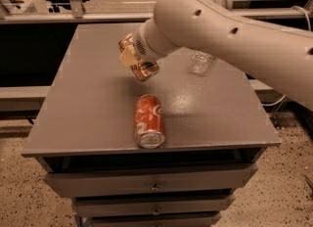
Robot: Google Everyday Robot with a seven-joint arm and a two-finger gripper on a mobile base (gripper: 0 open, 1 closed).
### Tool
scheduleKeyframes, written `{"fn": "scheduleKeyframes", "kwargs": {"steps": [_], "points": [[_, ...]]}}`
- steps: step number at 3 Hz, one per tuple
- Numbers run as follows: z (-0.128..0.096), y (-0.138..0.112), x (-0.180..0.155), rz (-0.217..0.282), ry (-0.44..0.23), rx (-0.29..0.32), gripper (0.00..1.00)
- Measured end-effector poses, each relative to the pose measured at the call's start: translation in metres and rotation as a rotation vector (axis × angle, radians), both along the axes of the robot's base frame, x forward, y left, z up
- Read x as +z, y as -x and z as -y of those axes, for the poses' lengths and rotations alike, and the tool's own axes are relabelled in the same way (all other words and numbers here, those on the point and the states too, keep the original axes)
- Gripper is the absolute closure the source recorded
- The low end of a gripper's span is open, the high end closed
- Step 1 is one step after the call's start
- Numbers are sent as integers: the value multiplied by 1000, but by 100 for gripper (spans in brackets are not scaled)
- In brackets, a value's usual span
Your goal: Place orange can upright
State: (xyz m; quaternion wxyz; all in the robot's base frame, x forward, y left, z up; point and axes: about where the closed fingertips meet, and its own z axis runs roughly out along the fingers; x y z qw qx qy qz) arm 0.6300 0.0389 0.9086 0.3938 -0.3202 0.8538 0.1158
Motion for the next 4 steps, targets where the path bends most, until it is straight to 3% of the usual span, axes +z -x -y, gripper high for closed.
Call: {"fn": "scheduleKeyframes", "kwargs": {"steps": [1, 2, 3, 4], "points": [[-8, -5, 7, 67, -195, 50, 100], [7, -30, 31, 155, -421, 37, 100], [23, -30, 25, 185, -453, 49, 100], [23, -30, 25, 185, -453, 49, 100]]}}
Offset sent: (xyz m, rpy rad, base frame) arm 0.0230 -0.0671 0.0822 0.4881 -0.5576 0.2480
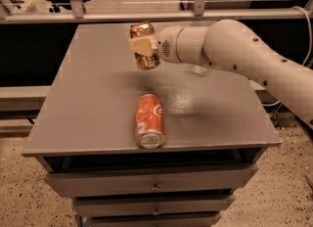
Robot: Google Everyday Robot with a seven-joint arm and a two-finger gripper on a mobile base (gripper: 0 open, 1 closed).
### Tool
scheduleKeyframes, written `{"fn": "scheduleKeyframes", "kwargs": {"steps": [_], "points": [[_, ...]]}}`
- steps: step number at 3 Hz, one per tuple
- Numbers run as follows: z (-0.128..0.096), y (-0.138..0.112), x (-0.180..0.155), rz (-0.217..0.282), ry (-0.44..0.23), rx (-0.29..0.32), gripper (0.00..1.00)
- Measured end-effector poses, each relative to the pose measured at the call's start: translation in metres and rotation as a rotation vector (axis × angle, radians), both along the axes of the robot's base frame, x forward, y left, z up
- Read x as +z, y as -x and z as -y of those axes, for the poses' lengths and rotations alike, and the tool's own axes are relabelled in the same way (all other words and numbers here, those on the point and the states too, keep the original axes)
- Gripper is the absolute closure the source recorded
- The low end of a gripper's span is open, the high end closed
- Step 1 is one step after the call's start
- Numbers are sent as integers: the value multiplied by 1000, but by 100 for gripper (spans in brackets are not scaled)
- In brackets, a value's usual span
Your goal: Place orange can upright
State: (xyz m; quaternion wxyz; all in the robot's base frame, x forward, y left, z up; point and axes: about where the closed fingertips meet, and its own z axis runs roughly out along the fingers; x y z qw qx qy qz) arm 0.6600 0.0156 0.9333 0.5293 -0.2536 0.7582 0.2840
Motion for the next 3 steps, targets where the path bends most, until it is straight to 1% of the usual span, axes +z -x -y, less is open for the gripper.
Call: {"fn": "scheduleKeyframes", "kwargs": {"steps": [1, 2, 3], "points": [[5, -2, -4, 7, -13, 30, 100], [19, 3, -11, 26, -35, 66, 100], [29, 13, -12, 53, -36, 103, 100]]}}
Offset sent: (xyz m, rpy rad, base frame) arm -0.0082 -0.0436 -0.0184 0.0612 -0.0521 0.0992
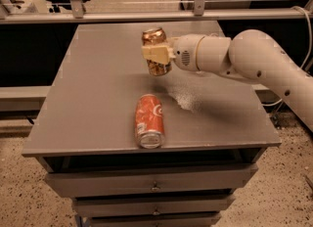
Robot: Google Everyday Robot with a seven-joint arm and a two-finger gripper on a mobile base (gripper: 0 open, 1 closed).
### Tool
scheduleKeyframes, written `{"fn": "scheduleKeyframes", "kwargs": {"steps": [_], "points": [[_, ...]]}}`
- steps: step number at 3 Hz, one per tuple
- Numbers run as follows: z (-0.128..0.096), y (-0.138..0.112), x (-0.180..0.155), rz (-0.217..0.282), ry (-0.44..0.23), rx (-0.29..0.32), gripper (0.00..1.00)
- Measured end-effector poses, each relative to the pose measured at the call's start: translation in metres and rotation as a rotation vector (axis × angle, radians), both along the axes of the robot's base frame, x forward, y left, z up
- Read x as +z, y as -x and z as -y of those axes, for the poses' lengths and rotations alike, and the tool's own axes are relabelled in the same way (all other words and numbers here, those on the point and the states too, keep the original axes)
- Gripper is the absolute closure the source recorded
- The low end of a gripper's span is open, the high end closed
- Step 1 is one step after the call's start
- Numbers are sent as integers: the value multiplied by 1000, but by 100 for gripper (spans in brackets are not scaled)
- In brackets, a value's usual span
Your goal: Place orange can upright
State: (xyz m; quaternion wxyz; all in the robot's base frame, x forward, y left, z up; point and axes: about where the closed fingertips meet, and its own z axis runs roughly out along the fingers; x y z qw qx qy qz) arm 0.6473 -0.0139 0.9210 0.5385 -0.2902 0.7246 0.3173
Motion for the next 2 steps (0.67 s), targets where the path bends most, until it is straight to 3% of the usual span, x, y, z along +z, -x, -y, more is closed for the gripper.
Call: {"fn": "scheduleKeyframes", "kwargs": {"steps": [2], "points": [[7, 27, -16, 82, -1, 90, 100]]}}
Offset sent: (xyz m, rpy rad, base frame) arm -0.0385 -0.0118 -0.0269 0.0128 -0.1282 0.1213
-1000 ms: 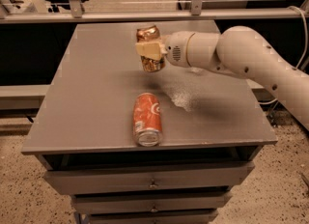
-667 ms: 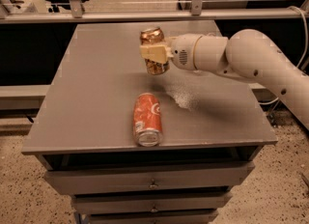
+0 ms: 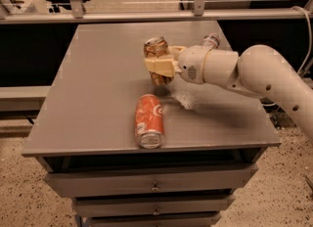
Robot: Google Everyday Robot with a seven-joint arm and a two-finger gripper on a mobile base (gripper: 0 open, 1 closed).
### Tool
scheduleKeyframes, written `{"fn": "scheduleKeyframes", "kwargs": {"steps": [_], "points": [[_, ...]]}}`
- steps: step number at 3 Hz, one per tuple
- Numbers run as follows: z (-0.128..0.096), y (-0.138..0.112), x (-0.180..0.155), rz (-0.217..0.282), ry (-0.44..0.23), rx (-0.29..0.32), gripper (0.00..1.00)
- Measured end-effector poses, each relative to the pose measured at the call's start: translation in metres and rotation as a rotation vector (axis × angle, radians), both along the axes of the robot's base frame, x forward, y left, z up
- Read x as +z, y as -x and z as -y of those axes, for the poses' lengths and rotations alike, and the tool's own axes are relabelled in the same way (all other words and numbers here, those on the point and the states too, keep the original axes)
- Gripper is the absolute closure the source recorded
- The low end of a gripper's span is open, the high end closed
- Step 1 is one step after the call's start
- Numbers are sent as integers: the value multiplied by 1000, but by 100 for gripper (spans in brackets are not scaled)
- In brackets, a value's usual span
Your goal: Place orange can upright
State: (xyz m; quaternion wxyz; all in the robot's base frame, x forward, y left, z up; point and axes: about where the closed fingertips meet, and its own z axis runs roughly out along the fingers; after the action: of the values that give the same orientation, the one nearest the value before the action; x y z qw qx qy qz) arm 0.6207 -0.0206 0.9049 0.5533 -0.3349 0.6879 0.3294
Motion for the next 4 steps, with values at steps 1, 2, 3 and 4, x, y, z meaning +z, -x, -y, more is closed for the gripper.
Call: {"fn": "scheduleKeyframes", "kwargs": {"steps": [1, 2, 3, 4], "points": [[2, 9, -7, 31, -8, 33, 100], [12, 15, -10, 49, 0, 50, 80], [21, 23, -17, 38, 2, 48, 58], [30, 28, -25, 21, 3, 44, 35]]}}
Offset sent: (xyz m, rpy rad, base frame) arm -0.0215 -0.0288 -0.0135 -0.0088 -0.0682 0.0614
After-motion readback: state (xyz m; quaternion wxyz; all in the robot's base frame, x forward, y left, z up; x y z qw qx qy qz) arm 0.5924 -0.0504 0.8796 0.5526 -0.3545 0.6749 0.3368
